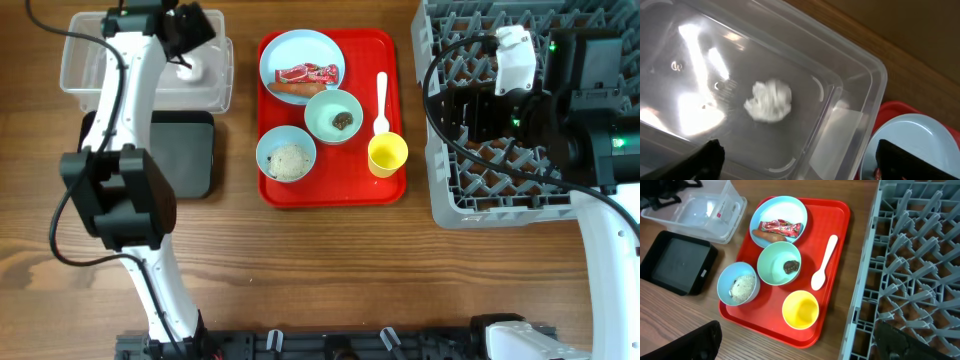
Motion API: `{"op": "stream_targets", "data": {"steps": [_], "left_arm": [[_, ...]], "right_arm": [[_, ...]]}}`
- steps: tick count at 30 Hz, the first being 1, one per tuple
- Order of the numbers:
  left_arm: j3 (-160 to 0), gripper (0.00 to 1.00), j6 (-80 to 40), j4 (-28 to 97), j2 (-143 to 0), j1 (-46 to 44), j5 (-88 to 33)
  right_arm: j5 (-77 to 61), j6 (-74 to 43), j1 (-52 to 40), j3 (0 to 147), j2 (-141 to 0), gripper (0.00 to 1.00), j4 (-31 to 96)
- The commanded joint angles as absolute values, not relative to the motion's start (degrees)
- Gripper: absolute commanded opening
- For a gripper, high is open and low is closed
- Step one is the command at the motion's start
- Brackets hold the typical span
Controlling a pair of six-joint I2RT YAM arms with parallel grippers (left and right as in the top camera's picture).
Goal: Sort waste into correct bins and load items into the dishwasher rack
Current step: 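Reach left gripper to the white plate and grasp the red wrapper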
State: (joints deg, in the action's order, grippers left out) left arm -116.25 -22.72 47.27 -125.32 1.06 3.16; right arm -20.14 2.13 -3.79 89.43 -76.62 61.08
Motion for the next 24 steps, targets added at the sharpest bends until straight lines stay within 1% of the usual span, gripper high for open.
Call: {"op": "stream_targets", "data": {"steps": [1,4,8,10,13,16,20,24], "left_arm": [[-116.3,1.00,-22.8,46.1,-125.9,0.8,2.0],[-116.3,1.00,-21.4,45.4,-125.8,0.0,-2.0],[-116.3,1.00,-8.9,42.1,-125.8,-3.7,-13.6],[-116.3,1.00,-3.9,41.0,-125.8,-6.4,-15.6],[-116.3,1.00,3.0,40.0,-126.4,-11.2,-14.5],[-116.3,1.00,6.8,38.9,-128.4,-15.3,-9.4],[-116.3,1.00,8.8,38.4,-132.7,-18.6,-3.8],[-116.3,1.00,7.6,37.6,-136.1,-19.1,-3.5]], "right_arm": [[-20.7,1.4,-3.6,90.4,-77.4,1.00,60.9],[-20.7,1.3,-3.6,90.4,-77.4,1.00,61.0],[-20.7,1.4,-3.6,90.4,-77.4,1.00,60.8],[-20.7,1.4,-3.6,90.4,-77.4,1.00,60.7],[-20.7,1.3,-3.6,90.3,-77.4,1.00,60.7],[-20.7,1.3,-3.6,90.3,-77.4,1.00,60.7],[-20.7,1.3,-3.6,90.3,-77.4,1.00,60.9],[-20.7,1.3,-3.6,90.3,-77.4,1.00,61.1]]}}
